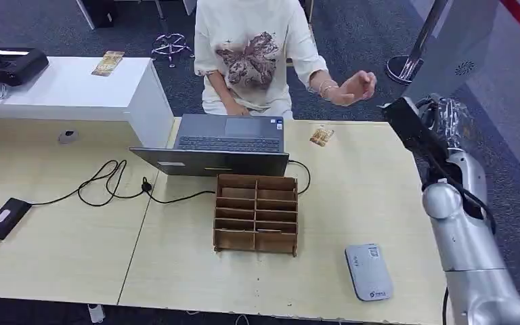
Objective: Pass the card to the sensor for recognition and then transmit it.
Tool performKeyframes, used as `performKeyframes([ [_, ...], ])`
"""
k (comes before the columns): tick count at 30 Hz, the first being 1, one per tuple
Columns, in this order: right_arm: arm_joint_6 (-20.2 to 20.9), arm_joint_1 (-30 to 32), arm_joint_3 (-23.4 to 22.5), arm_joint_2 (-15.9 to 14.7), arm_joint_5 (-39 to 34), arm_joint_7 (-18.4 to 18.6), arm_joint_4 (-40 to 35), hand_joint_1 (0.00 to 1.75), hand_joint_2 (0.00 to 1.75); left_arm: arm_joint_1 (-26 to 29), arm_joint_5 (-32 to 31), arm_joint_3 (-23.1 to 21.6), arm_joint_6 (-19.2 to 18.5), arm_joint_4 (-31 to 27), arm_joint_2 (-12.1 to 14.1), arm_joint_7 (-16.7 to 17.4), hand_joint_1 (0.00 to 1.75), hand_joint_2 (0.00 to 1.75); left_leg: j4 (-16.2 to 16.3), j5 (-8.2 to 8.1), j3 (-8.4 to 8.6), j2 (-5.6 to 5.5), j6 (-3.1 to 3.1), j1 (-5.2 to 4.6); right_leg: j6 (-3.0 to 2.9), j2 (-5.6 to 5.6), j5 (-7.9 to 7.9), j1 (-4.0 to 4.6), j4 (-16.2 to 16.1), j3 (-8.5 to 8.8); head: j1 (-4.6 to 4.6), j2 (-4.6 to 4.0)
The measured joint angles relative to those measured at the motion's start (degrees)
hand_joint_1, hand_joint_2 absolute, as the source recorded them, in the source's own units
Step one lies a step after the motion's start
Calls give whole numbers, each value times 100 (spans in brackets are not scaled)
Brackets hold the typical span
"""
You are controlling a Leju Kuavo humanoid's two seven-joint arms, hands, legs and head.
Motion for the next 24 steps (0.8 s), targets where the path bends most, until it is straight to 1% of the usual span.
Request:
performKeyframes([
  [5, -9, 16, -156, -35, -239, -55, -129, 175, 175, 1, 4, 6, 11, 0, 2, 0, 0, 0, 1, 0, 0, 0, 0, 0, 0, 0, 0, 0, 0, -2, 0, 0],
  [8, 52, 45, -295, -103, -511, -83, -251, 175, 175, 2, 35, 15, 11, 0, 2, -2, 0, 0, 1, 0, 0, 0, 0, 0, 0, 0, 0, -1, 0, -3, 2, 0],
  [15, 627, 254, -660, -374, -1328, -90, -479, 175, 175, 12, 120, 90, 11, 0, 13, -17, 0, 0, 1, -1, -3, 4, 0, -3, 0, 5, 0, -4, -1, -9, -2, -2],
  [19, 1336, 576, -945, -715, -2125, -103, -634, 175, 175, 35, 203, 173, 0, 0, 20, -66, 0, 0, 5, -1, -9, -14, 1, -2, 1, -15, -2, -3, -2, -7, 7, 0],
  [20, 1529, 667, -1004, -811, -2337, -103, -660, 175, 175, 39, 214, 199, -4, 0, 24, -74, 0, 0, 5, -1, -8, -13, 1, -2, 2, -13, -1, -4, -2, -7, -9, -2],
  [21, 1721, 752, -1060, -935, -2552, -103, -704, 175, 175, 37, 234, 231, -11, 0, 26, -83, 0, 0, 6, -2, -8, -13, 1, -2, 2, -14, -2, -3, -2, -7, 6, -2],
  [24, 2311, 1013, -1172, -1270, -3190, -98, -741, 175, 175, 36, 273, 302, -41, 0, 28, -120, 0, 0, 10, -3, -12, -16, 0, -3, 2, -15, -2, -5, -2, -9, 2, -2],
])
